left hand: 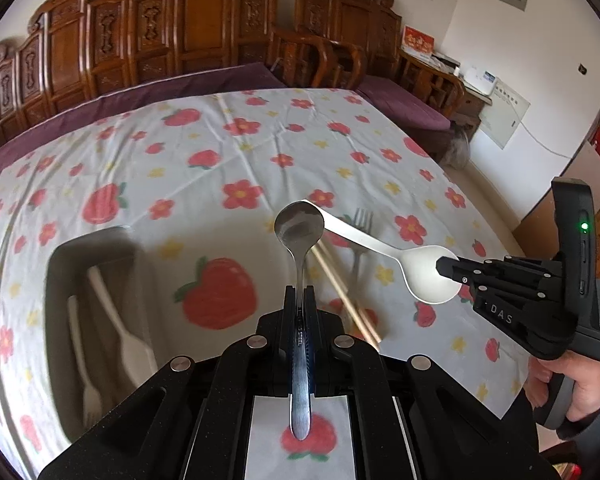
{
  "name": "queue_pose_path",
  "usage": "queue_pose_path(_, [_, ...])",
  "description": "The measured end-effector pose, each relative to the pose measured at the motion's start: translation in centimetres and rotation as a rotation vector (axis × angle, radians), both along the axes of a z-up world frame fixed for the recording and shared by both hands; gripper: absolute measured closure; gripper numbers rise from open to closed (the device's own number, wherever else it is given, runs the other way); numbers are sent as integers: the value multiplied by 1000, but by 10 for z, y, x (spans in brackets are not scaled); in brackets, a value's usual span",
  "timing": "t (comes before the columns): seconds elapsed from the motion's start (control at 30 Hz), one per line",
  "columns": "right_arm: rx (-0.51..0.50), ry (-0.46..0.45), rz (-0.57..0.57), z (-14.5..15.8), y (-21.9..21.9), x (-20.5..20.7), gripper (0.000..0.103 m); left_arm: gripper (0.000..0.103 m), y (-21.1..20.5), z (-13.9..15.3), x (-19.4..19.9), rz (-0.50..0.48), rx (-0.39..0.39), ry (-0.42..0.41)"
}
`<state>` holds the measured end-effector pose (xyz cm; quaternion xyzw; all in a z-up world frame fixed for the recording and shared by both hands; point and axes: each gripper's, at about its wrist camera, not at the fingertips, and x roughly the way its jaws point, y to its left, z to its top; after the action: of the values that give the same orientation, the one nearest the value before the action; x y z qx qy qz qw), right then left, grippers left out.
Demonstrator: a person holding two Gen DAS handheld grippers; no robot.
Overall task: Organize utensils
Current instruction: 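Carry the metal spoon into the tray with the left tool while the right tool carries the ladle, then lower the white ladle into the tray and open the right tool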
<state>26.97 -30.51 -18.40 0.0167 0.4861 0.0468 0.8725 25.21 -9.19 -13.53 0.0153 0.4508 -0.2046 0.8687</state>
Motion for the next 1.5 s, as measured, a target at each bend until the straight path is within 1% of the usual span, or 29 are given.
queue_pose_path(0.37, [6,-24,81,13,66,3,98,100,76,6,-8,98,2,-10])
queue_pose_path(0.53, [7,-27,124,17,97,7,98,100,105,0,-5,148,5,-2])
queue_pose_path(0.73, [4,-31,164,22,122,6,98,100,132,-17,3,199,6,25])
queue_pose_path(0.9, [2,-24,189,23,139,6,98,100,145,-29,12,227,2,43])
queue_pose_path(1.2, [-18,-10,223,19,163,10,98,100,156,-46,25,250,10,64])
queue_pose_path(1.5, [-46,-9,235,16,181,17,98,99,158,-48,31,245,20,69])
